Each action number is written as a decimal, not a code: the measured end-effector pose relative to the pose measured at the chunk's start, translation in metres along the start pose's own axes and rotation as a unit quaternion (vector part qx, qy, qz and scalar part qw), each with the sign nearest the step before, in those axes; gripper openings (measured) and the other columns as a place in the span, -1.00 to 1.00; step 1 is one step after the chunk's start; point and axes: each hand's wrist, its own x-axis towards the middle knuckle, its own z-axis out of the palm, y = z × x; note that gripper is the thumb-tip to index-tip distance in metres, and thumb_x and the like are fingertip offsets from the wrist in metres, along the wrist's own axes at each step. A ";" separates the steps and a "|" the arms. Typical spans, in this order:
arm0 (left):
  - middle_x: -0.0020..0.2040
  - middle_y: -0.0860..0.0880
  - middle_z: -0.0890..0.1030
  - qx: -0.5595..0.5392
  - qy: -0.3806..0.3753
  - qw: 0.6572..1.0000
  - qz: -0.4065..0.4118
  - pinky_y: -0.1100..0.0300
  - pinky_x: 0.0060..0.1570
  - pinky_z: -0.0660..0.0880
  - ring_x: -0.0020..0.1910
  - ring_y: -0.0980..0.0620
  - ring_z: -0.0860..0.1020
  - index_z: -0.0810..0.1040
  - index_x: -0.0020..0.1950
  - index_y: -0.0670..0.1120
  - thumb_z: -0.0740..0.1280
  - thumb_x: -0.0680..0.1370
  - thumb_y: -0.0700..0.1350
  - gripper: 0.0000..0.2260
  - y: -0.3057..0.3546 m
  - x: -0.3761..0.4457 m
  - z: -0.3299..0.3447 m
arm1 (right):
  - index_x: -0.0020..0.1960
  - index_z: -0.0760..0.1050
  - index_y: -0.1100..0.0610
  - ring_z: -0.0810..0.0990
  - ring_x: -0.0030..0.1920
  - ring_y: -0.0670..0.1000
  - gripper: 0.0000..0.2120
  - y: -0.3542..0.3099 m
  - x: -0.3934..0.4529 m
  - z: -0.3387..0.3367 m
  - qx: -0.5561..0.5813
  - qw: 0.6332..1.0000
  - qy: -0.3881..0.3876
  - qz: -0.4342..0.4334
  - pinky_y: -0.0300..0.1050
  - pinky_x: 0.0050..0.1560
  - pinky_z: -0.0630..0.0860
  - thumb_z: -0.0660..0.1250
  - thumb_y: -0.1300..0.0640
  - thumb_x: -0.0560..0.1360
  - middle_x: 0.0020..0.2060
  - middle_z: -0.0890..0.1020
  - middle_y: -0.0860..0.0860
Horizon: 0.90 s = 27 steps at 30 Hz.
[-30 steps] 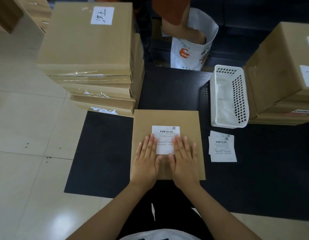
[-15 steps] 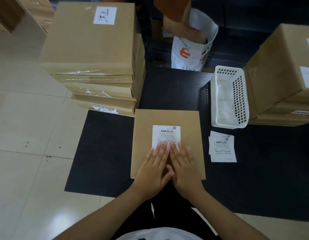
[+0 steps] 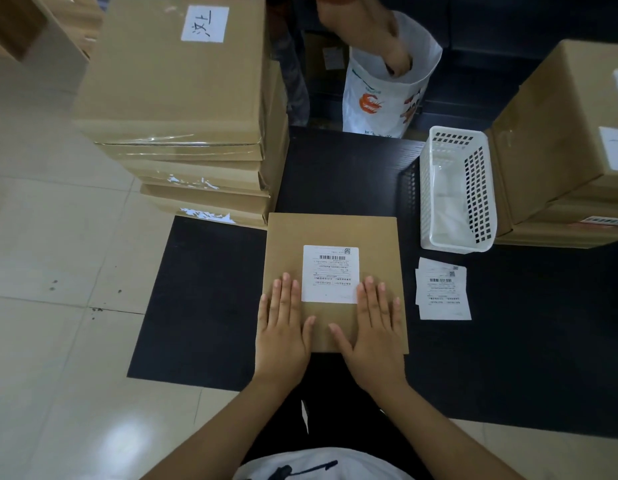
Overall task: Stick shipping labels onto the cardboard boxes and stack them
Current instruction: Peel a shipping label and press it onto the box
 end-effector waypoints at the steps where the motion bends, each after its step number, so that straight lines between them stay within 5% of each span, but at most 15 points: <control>1: 0.55 -0.17 0.12 0.000 0.000 1.000 -0.010 -0.01 0.48 0.02 0.54 -0.07 0.07 0.11 0.54 -0.23 -0.19 0.66 0.10 -0.43 0.002 0.000 0.000 | 0.57 0.00 0.22 -0.09 0.57 0.08 -0.17 -0.001 0.000 0.000 0.002 1.000 0.002 0.012 0.11 0.53 -0.13 -0.08 -0.36 0.54 0.57 0.02 0.10; 11: 0.58 -0.05 -0.01 -0.044 0.027 0.999 -0.001 0.12 0.51 -0.18 0.56 0.02 -0.12 0.00 0.57 -0.13 -0.01 0.63 0.15 -0.41 -0.008 0.002 -0.007 | 0.57 0.00 0.17 -0.20 0.56 0.00 -0.21 0.000 0.004 -0.010 0.103 0.993 0.045 0.033 0.03 0.55 -0.11 0.04 -0.30 0.53 0.58 -0.06 0.04; 15: 0.57 0.12 -0.14 -0.199 0.049 0.971 -0.122 0.09 0.52 -0.16 0.53 0.15 -0.25 -0.14 0.58 -0.02 0.10 0.61 0.21 -0.32 -0.021 0.008 -0.015 | 0.55 0.08 0.17 -0.16 0.56 0.01 -0.21 0.017 0.012 -0.019 0.154 0.972 0.113 0.137 -0.01 0.51 -0.07 0.11 -0.29 0.50 0.57 0.01 0.05; 21: 0.52 0.08 0.22 -0.456 -0.019 0.859 -0.231 0.09 0.40 0.27 0.45 0.07 0.26 0.03 0.57 0.09 0.25 0.54 0.20 -0.32 -0.019 0.011 -0.019 | 0.53 0.17 0.11 0.12 0.50 -0.01 -0.24 0.035 0.009 -0.010 0.308 0.914 0.070 0.255 -0.02 0.50 0.10 0.23 -0.29 0.49 0.48 0.26 0.05; 24: 0.45 0.12 0.35 -0.472 -0.016 0.850 -0.232 0.19 0.31 0.32 0.35 0.14 0.37 0.13 0.55 0.09 0.29 0.54 0.16 -0.37 -0.017 0.014 -0.021 | 0.40 0.36 -0.02 0.41 0.31 -0.01 -0.28 0.038 0.011 -0.003 0.386 0.879 0.047 0.275 0.11 0.33 0.41 0.20 -0.45 0.41 0.27 0.49 -0.03; 27: 0.42 0.12 0.39 -0.476 -0.018 0.846 -0.239 0.12 0.32 0.37 0.32 0.12 0.40 0.16 0.54 0.11 0.30 0.54 0.16 -0.38 -0.016 0.016 -0.022 | 0.35 0.42 -0.04 0.56 0.12 -0.09 -0.41 0.038 0.011 -0.008 0.431 0.858 0.045 0.275 -0.02 0.17 0.53 0.28 -0.35 0.44 0.14 0.59 -0.08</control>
